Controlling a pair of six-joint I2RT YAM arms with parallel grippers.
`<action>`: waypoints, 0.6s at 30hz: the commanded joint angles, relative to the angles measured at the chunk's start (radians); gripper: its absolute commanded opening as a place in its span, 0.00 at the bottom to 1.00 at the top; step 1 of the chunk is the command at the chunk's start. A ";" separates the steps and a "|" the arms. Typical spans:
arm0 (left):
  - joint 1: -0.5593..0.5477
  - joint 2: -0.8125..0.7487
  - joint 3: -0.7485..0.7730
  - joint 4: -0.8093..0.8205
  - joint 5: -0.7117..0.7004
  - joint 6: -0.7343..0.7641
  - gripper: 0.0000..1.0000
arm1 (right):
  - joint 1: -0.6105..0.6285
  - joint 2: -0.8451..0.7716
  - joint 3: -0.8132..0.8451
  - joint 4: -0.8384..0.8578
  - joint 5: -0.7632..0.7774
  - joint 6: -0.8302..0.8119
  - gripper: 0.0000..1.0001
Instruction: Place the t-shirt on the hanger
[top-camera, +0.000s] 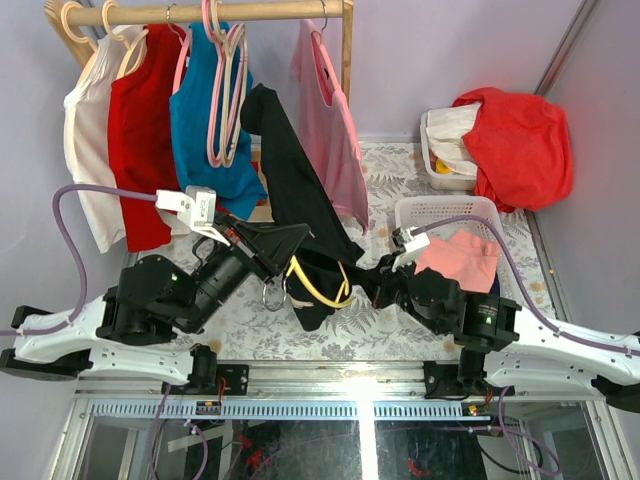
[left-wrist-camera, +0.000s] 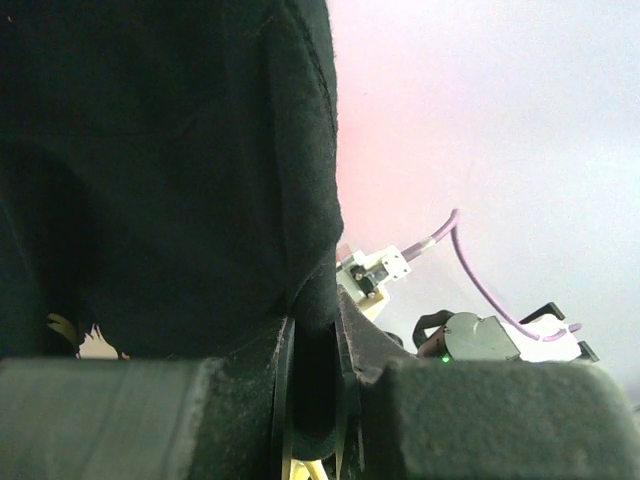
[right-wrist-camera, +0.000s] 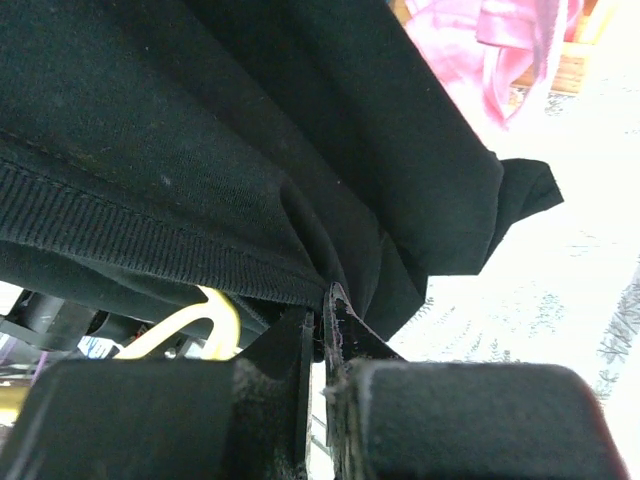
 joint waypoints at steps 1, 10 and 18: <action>-0.003 -0.051 0.000 0.388 0.006 0.041 0.00 | -0.004 0.013 -0.065 -0.017 -0.008 0.027 0.00; -0.002 -0.054 -0.047 0.561 -0.002 0.108 0.00 | -0.004 0.001 -0.147 0.018 -0.051 0.056 0.00; -0.001 -0.084 -0.045 0.594 0.002 0.144 0.00 | -0.004 -0.012 -0.193 0.009 -0.051 0.056 0.00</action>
